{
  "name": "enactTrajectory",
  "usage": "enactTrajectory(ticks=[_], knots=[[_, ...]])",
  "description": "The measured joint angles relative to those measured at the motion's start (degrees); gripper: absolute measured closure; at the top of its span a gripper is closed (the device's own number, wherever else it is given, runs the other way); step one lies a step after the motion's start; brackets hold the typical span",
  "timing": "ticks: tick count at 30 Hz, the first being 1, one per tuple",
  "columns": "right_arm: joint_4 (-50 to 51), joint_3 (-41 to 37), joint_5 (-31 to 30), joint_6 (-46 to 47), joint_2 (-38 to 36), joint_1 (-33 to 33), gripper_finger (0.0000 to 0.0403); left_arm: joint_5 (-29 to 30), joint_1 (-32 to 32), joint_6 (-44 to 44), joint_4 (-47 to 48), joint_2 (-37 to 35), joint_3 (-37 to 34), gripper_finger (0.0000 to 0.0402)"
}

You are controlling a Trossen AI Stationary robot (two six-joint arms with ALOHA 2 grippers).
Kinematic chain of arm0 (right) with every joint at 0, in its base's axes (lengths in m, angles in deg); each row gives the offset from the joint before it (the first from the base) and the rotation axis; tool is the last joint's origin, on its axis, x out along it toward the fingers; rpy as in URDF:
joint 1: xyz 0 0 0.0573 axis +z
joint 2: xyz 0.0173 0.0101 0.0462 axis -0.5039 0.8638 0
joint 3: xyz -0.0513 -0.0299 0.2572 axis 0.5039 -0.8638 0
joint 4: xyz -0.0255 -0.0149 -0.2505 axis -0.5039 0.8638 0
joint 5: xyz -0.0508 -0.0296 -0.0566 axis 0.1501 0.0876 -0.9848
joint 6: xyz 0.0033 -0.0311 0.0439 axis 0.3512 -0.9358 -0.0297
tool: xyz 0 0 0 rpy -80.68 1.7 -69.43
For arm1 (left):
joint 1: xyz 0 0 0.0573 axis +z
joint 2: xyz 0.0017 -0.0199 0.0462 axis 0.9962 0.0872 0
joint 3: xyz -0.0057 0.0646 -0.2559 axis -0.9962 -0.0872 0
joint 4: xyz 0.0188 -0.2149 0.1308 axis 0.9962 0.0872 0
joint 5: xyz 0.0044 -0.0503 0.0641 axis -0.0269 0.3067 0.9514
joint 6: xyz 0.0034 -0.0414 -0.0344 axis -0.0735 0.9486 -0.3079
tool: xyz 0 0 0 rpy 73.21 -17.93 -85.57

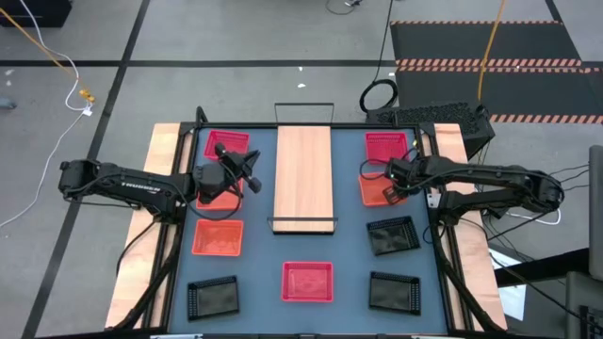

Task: Stack baskets on shelf by color
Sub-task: Put the top right orange bin on the shelf

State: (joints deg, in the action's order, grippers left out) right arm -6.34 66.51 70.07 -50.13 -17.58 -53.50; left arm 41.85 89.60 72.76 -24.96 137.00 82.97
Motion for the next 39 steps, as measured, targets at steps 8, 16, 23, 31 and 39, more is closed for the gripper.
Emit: enactTrajectory(ticks=[8, 16, 23, 31, 39], knots=[[-1.88, 1.18, 2.34, -2.29, -1.76, 0.00, 0.0392, 0.00, 0.00, 0.39, -0.44, 0.00, 0.00, 0.0364], [-7.20, 12.86, 2.78, 0.54, -8.09, -0.03, 0.0399, 0.05, 0.00, -2.30, -1.11, 0.00, 0.00, 0.0364], [-26.96, 19.83, 1.12, -0.68, -2.39, -0.94, 0.0401, 0.05, 0.00, -2.18, -2.14, -0.01, 0.00, 0.0364], [-49.99, 23.90, 6.23, -0.58, 17.89, -5.48, 0.0402, 0.04, 0.00, -2.38, -6.20, -0.02, 0.00, 0.0364], [-49.32, 29.12, 8.47, 3.71, 31.35, -8.46, 0.0402, -0.04, -0.01, 2.70, -3.59, -0.01, 0.00, 0.0364]])
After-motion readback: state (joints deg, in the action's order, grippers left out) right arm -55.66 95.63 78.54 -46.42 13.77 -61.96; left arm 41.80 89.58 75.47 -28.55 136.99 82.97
